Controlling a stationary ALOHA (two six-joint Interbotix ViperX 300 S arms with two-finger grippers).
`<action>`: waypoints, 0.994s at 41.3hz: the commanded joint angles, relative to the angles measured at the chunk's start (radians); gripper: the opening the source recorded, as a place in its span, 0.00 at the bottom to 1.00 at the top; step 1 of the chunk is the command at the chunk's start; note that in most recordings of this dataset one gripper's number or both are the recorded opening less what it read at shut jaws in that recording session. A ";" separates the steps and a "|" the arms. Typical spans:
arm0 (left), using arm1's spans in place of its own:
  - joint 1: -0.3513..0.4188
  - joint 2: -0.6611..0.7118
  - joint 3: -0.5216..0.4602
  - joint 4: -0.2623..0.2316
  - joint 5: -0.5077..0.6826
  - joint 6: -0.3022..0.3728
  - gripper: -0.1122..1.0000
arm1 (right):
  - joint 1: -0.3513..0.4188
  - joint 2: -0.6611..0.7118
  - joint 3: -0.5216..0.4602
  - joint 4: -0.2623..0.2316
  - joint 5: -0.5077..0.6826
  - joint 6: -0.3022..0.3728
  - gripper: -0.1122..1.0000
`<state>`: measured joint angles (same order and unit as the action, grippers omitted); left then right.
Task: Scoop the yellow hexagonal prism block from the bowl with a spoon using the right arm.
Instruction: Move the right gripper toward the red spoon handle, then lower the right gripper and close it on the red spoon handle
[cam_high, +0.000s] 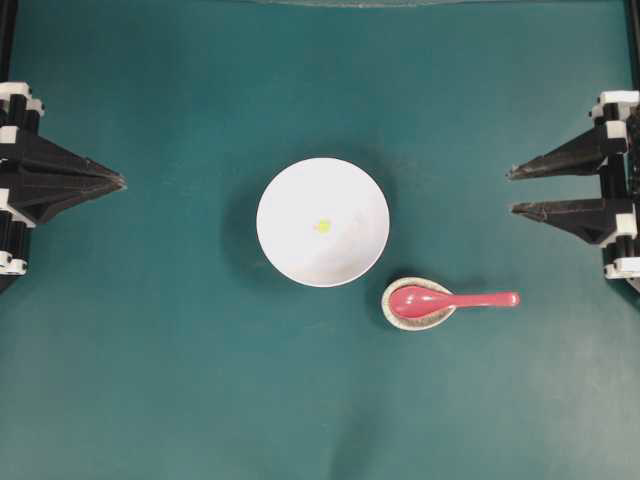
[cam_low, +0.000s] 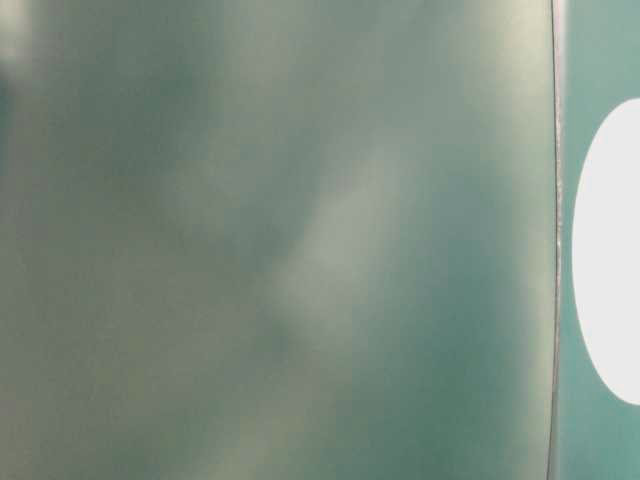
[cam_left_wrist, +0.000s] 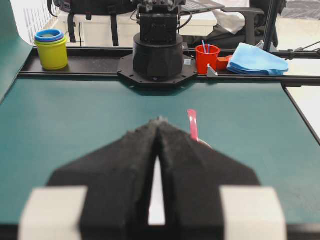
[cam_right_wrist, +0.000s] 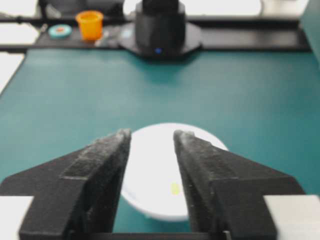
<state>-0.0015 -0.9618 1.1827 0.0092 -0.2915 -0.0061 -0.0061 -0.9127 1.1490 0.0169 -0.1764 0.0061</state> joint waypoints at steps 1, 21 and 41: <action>0.000 0.009 -0.028 0.002 -0.006 -0.002 0.10 | -0.002 0.002 -0.028 0.009 0.015 0.002 0.57; 0.000 0.009 -0.028 0.002 -0.006 0.009 0.10 | 0.000 0.101 0.000 0.054 0.063 0.005 0.60; 0.000 0.009 -0.026 0.002 -0.006 0.014 0.10 | 0.144 0.337 0.089 0.144 -0.216 0.005 0.60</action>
<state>-0.0015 -0.9618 1.1827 0.0077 -0.2915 0.0046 0.1166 -0.6136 1.2425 0.1442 -0.3467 0.0123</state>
